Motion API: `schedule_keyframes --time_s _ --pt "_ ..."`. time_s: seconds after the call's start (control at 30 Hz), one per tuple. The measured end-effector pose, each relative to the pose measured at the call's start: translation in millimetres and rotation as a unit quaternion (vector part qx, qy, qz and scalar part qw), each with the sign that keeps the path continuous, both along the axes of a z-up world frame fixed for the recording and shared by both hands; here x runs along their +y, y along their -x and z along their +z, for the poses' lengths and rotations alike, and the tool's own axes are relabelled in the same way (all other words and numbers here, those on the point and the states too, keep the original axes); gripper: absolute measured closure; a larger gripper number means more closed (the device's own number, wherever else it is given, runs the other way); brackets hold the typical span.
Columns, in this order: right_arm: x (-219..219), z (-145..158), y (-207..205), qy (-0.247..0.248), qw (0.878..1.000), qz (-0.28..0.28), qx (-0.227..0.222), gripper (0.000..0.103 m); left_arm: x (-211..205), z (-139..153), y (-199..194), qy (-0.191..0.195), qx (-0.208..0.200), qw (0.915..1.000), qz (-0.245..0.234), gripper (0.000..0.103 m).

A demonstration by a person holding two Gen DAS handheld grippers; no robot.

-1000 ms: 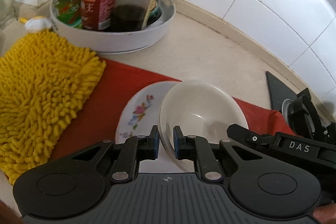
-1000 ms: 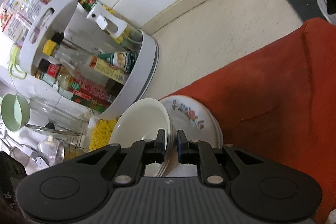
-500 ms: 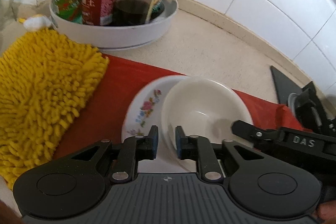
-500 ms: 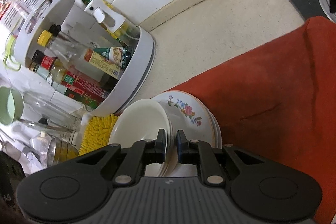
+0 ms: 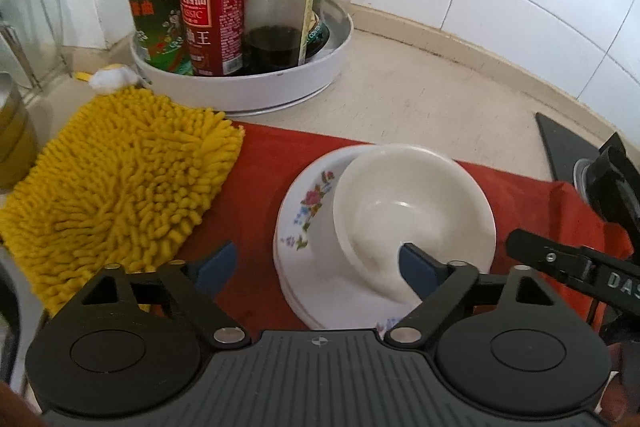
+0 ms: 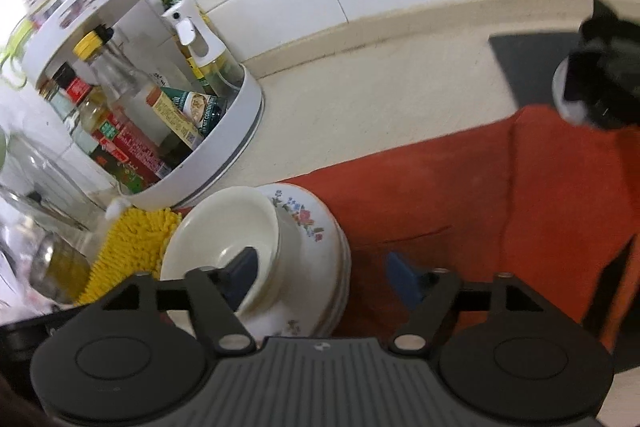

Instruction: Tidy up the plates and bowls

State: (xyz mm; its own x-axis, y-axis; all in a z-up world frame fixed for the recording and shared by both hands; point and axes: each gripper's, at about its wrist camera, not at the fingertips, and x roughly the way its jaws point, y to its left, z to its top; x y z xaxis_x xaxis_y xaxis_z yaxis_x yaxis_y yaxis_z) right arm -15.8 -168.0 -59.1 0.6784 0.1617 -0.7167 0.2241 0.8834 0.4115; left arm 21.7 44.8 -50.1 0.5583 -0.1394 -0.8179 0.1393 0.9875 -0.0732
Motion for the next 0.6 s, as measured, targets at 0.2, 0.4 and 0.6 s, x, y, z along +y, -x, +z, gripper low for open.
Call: schedule_keyframes --time_s 0.2,0.4,0.6 --pt "8 19 14 0.057 0.998 -0.012 -0.003 0.018 -1 12 14 -0.022 -0.013 0.9996 0.011 0.0" --pt "14 27 23 0.094 0.995 -0.018 0.0 0.013 -4 17 22 -0.043 -0.007 0.9989 0.016 0.0" --pt "18 28 31 0.113 0.993 -0.018 0.007 0.01 -6 19 30 -0.057 -0.003 0.9983 0.014 0.0"
